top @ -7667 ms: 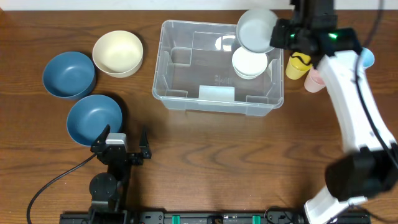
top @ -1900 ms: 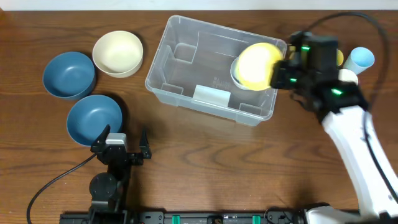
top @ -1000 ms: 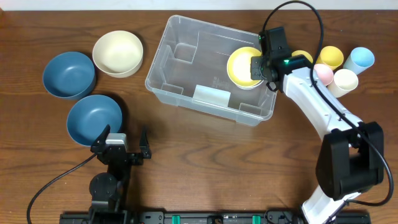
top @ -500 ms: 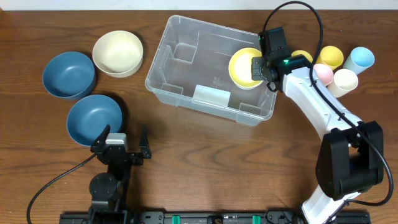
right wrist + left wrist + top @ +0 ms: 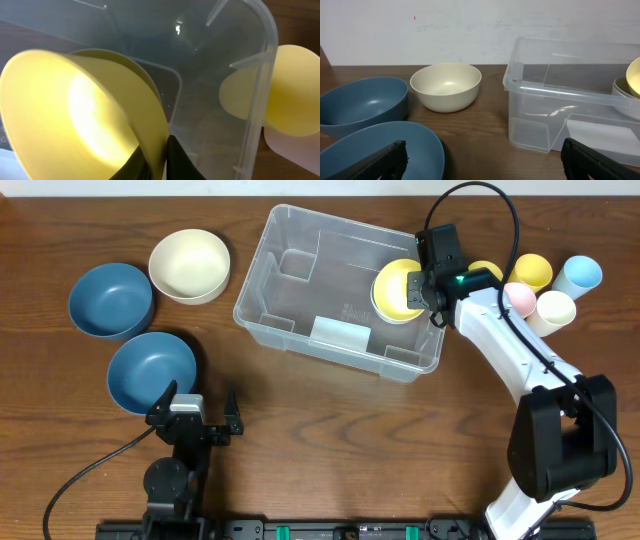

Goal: Pack container
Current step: 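Lower the yellow bowl onto the stacked bowls and open the gripper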

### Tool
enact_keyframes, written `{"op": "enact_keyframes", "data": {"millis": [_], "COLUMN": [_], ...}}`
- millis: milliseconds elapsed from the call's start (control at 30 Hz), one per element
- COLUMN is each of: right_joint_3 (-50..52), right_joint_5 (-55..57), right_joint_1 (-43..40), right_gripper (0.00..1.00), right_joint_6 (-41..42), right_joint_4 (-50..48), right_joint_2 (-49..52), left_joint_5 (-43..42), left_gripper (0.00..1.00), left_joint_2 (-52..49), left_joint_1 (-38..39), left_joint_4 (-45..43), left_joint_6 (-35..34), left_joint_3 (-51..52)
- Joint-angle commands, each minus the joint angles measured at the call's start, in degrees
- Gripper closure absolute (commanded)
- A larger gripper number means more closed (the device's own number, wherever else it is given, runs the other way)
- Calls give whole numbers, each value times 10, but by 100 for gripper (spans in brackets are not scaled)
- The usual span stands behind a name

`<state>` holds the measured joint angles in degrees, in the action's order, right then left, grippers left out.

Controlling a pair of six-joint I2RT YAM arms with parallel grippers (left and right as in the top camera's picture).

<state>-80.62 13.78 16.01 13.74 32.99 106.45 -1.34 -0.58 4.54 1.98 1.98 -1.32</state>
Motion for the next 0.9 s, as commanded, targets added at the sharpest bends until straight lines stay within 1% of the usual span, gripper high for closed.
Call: {"op": "enact_keyframes", "data": {"millis": [0, 167, 333, 500, 567, 633, 800, 867], "right_joint_3": [-7, -7, -7, -7, -7, -7, -7, -7], "right_joint_5": [10, 10, 8, 7, 2, 1, 1, 1], "right_joint_1": [1, 1, 1, 2, 2, 2, 2, 2], "right_gripper": [89, 90, 99, 99, 95, 87, 78, 76], "right_joint_6": [-8, -8, -10, -10, -10, -10, -10, -10], "right_joint_4": [0, 0, -3, -7, -6, -6, -6, -6], "right_joint_2": [0, 0, 1, 5, 7, 10, 15, 15], "left_joint_5": [6, 7, 7, 7, 6, 7, 7, 7], "left_gripper": [2, 2, 2, 2, 2, 2, 2, 2], "left_joint_2": [3, 3, 3, 3, 3, 3, 3, 3], "left_joint_1": [-3, -3, -3, -3, -3, -3, -3, -3], "left_joint_4": [21, 21, 21, 21, 21, 21, 21, 21], "left_joint_6": [8, 8, 8, 8, 8, 8, 8, 8], "left_joint_3": [11, 11, 11, 11, 11, 11, 11, 11]}}
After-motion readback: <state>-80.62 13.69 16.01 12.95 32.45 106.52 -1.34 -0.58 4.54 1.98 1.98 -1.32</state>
